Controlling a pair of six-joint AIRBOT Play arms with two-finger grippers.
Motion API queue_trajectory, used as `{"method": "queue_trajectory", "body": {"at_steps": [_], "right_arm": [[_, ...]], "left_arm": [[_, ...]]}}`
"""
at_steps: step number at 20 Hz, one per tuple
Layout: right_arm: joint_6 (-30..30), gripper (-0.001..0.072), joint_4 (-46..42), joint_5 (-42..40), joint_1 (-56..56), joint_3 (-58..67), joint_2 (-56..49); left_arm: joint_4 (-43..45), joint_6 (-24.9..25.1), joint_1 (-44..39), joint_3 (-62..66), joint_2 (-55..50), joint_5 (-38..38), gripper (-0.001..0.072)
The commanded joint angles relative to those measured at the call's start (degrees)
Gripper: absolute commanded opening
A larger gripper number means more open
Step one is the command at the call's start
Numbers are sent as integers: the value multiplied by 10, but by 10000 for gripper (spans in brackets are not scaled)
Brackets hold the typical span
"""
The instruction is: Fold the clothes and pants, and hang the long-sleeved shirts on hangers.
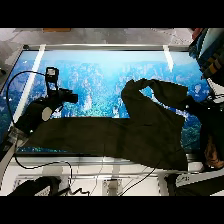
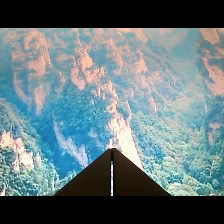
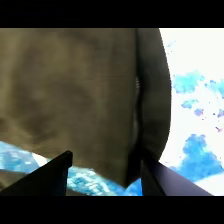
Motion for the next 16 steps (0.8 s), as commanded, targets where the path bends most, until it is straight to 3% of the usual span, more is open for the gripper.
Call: {"method": "queue_trajectory", "body": {"at_steps": [1,3,4,16], "right_arm": [[26,380,-39,-25,31,29,-32],[-4,83,-40,-62,51,45,-31],[-20,36,-40,-66,60,61,-31],[-47,34,-41,-52,228,388,76]], "left_arm": [[0,0,-2,0,0,2,20],[0,0,-2,0,0,2,20],[0,0,-2,0,0,2,20],[3,1,2,0,43,2,19]]}}
